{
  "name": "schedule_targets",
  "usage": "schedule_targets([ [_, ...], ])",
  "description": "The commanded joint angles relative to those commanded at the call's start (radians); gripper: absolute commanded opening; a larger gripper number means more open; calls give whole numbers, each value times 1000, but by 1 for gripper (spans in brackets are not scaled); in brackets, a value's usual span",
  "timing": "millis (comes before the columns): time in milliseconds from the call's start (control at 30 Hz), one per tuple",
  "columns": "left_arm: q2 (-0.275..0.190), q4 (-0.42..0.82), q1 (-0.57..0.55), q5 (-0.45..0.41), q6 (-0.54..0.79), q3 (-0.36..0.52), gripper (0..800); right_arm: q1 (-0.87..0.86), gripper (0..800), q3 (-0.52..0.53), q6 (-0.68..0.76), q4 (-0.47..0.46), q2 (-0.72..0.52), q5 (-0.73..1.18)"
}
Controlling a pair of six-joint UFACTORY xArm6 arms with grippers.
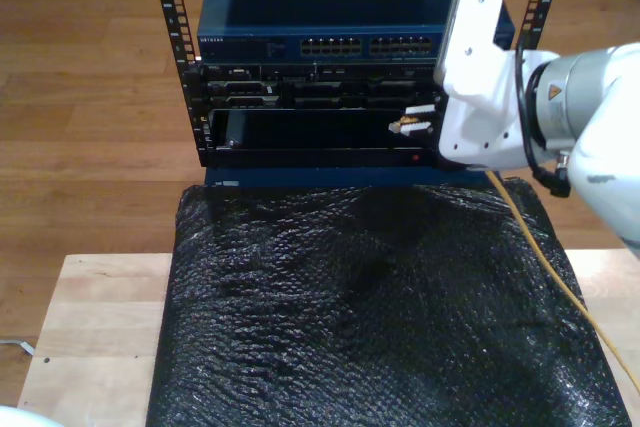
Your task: Grab the cable and plug it in
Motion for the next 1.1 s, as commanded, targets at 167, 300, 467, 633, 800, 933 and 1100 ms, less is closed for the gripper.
schedule_targets([
  [167,-12,-5,2,-69,31,51,800,-2,0,-6,0,-32,-3,-2],
  [300,-12,-44,29,-104,87,61,800,0,0,-11,2,-49,-5,-3],
  [467,29,-63,31,-172,167,78,800,-5,0,-9,0,-55,0,0],
  [633,72,-77,31,-184,218,78,800,-5,0,5,3,-147,3,0],
  [800,74,-98,31,-184,226,77,800,-5,0,5,3,-169,21,0],
  [933,74,-98,31,-184,226,77,800,-6,0,8,3,-170,29,2],
  [1100,74,-100,31,-186,226,80,800,-11,0,9,3,-184,26,5],
])
